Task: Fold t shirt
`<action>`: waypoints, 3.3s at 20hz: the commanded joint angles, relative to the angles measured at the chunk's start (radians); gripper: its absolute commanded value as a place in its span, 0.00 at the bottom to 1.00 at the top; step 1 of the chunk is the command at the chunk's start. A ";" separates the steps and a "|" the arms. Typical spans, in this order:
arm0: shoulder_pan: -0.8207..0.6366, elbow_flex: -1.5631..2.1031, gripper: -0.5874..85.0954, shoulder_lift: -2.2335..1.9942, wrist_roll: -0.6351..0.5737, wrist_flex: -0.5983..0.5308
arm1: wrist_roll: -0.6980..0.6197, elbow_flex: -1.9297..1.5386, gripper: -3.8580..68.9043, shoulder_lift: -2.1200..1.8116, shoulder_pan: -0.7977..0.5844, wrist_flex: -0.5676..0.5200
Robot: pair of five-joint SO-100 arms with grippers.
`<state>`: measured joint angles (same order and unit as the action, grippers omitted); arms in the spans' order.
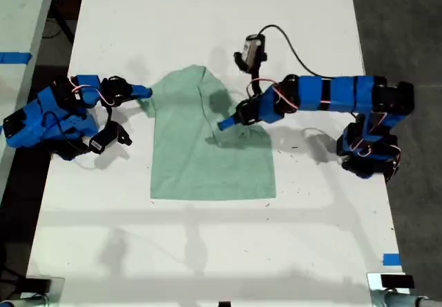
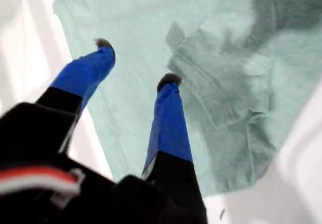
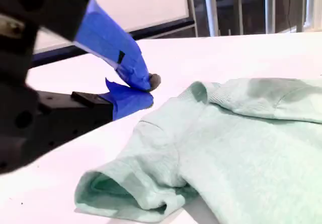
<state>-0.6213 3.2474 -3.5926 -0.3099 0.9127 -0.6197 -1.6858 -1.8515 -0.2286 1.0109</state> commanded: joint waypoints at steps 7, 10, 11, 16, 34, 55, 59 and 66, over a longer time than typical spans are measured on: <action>-0.091 -0.069 0.00 -0.006 -0.202 -0.097 | 0.077 -1.186 0.08 -1.181 -0.035 -0.046; -0.186 -0.029 0.00 -0.006 -0.325 -0.094 | -0.055 -1.401 0.08 -1.666 -0.135 0.176; -0.193 -0.035 0.00 -0.006 -0.324 -0.075 | -0.041 -1.364 0.08 -1.644 -0.147 0.225; -0.232 -0.009 0.00 -0.006 -0.288 -0.077 | -0.103 -1.384 0.08 -1.649 -0.225 0.242; -0.267 0.009 0.00 -0.006 -0.278 -0.032 | 0.020 -1.378 0.04 -1.654 -0.319 0.354; -0.238 0.008 0.00 -0.006 -0.219 -0.017 | 0.133 -1.410 0.05 -1.654 -0.209 0.325; -0.302 0.017 0.00 -0.006 -0.173 0.006 | 0.143 -1.413 0.07 -1.654 -0.270 0.308; -0.279 0.020 0.00 -0.006 -0.198 -0.021 | 0.126 -1.413 0.08 -1.654 -0.331 0.275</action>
<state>-0.9050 3.2428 -3.5926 -0.5047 0.9112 -0.4939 -3.0450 -3.4959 -0.5584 1.3085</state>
